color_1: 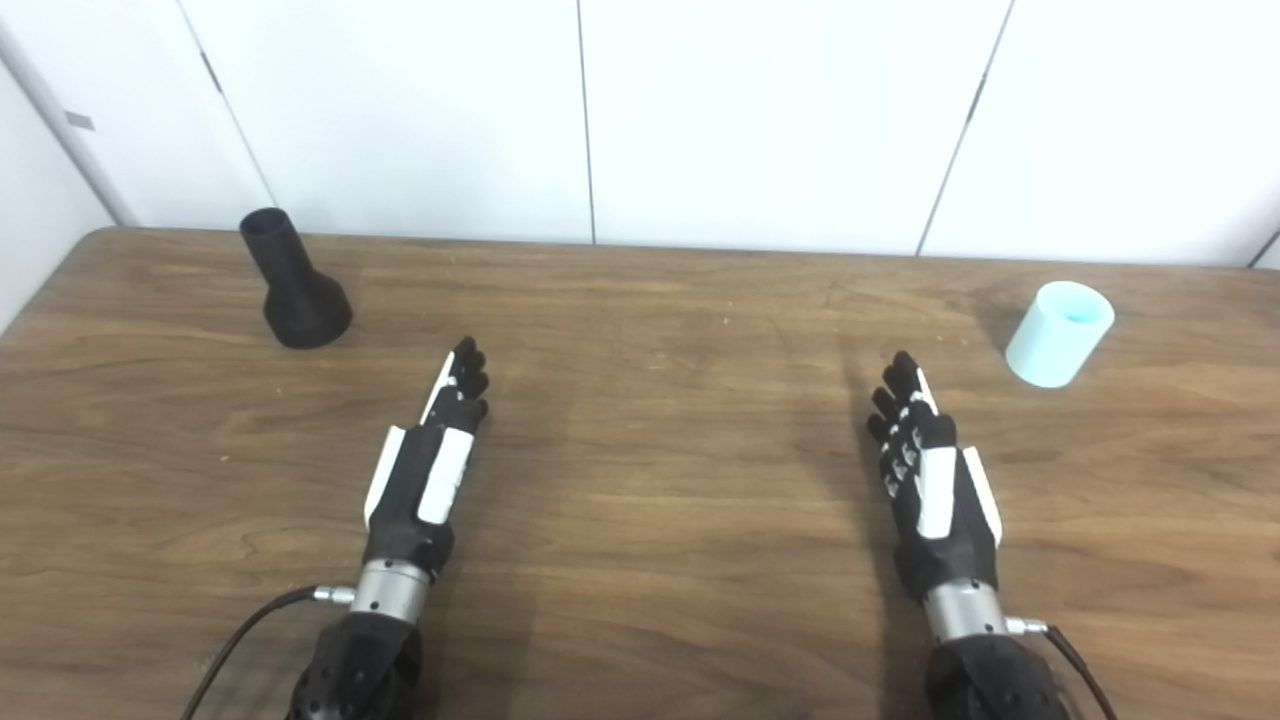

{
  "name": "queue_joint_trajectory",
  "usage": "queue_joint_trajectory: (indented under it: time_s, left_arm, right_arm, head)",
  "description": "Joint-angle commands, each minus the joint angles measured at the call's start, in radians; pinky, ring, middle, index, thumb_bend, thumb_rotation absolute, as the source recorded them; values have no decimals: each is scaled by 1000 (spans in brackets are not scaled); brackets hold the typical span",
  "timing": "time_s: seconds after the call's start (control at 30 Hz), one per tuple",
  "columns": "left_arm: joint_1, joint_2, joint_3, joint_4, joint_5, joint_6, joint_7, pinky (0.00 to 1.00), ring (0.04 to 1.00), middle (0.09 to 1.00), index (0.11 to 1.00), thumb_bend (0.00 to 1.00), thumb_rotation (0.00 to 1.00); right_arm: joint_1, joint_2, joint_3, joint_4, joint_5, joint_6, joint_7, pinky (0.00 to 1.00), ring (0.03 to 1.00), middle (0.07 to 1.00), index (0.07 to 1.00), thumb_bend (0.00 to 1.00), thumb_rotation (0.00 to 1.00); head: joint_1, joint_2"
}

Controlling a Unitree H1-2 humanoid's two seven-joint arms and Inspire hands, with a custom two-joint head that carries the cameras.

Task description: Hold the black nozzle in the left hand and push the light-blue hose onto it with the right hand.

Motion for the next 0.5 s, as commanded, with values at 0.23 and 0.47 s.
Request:
queue_joint_trajectory:
  time_s: [0.23,0.47]
  left_arm:
    - [-31,7,35,39,-2,-131,31,1000,1000,1000,1000,892,924]
    - [-28,21,34,25,13,-151,28,1000,1000,1000,1000,900,925]
  right_arm:
    - [5,-5,1,31,7,-77,27,1000,1000,1000,1000,706,1000]
    - [7,1,7,40,-3,-88,23,1000,1000,1000,1000,698,1000]
  head:
    - [-4,-34]
    - [-10,-36]
